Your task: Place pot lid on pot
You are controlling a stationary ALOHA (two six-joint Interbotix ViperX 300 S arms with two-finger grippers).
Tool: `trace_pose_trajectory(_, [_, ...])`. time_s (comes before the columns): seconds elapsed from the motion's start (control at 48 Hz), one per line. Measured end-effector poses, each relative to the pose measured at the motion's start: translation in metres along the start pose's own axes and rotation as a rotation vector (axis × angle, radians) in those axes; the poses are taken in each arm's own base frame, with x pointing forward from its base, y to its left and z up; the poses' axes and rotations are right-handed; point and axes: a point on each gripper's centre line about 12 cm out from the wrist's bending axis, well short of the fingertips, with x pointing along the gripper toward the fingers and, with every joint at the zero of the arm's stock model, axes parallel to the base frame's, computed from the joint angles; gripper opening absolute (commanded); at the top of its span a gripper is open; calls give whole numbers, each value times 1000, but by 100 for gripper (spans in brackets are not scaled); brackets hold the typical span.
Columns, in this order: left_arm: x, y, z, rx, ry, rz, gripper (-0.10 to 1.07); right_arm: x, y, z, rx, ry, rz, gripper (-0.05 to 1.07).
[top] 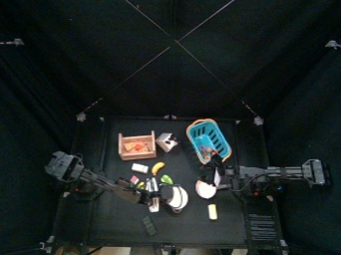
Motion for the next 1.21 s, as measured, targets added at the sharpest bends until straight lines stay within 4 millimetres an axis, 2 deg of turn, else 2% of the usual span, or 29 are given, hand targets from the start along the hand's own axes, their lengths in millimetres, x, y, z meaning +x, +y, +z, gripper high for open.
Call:
trace_pose_trajectory(0.208, [22,-7,22,-22,22,-21,59,-7,1,0,5,-2,0,98])
trace_pose_trajectory(0.479, [45,5,40,-92,29,-47,59,-6,0,-4,6,12,-3,98])
trace_pose_trajectory(0.729, [62,3,38,-142,55,-100,58,-6,-3,-11,5,27,-9,98])
trace_pose_trajectory(1.208, [71,-3,42,-133,46,-127,58,-6,-3,-12,4,29,-8,98])
